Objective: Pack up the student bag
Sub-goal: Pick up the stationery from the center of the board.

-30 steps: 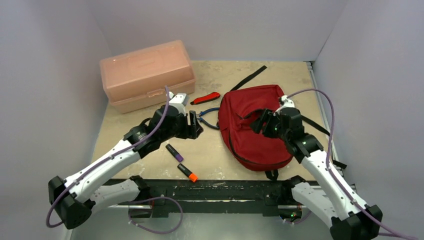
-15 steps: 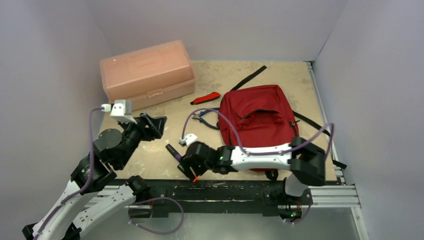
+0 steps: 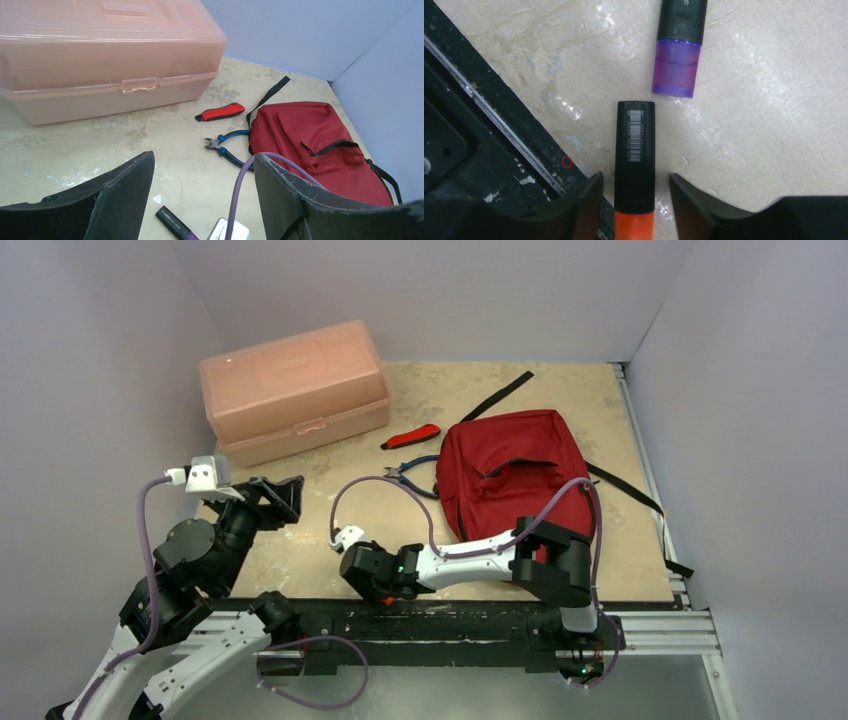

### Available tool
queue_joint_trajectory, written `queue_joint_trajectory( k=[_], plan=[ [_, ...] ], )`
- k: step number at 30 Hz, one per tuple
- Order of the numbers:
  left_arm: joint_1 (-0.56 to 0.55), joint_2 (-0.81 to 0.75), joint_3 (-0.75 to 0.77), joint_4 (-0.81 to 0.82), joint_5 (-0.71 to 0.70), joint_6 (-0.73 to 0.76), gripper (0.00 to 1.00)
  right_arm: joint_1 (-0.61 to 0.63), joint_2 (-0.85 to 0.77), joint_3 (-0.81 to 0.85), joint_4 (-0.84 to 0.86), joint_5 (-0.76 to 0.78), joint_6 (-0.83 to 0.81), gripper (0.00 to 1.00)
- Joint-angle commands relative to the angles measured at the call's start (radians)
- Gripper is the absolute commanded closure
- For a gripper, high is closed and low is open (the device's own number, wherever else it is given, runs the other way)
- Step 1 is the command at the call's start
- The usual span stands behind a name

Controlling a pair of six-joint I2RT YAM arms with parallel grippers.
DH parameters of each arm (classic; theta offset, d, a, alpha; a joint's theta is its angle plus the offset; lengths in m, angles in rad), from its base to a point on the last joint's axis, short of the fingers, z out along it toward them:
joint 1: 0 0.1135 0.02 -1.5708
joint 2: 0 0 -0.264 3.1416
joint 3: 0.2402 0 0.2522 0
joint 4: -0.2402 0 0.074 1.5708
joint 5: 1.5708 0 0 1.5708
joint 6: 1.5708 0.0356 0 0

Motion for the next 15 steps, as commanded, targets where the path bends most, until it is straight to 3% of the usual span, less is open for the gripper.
queue_joint_trajectory(
  k=[1, 5, 6, 8, 11, 15],
  plan=[
    [0.003, 0.018, 0.025, 0.002, -0.013, 0.02, 0.28, 0.016, 0.021, 0.037, -0.03, 0.071, -0.018, 0.52],
    [0.003, 0.029, 0.022, 0.004, -0.006, 0.012, 0.28, 0.018, 0.013, 0.042, -0.063, 0.126, 0.007, 0.76],
    [0.003, 0.031, 0.022, 0.003, -0.004, 0.009, 0.28, 0.018, -0.009, 0.033, -0.063, 0.131, 0.018, 0.87],
    [0.002, 0.035, 0.023, 0.004, 0.002, 0.004, 0.28, 0.009, -0.099, -0.01, -0.048, 0.168, 0.042, 1.0],
    [0.002, 0.042, 0.02, 0.009, 0.01, -0.002, 0.27, -0.062, -0.319, -0.134, 0.043, 0.103, 0.082, 1.0],
    [0.002, 0.069, 0.009, 0.03, 0.035, -0.012, 0.27, -0.322, -0.727, -0.416, 0.294, -0.213, 0.222, 1.0]
  ],
)
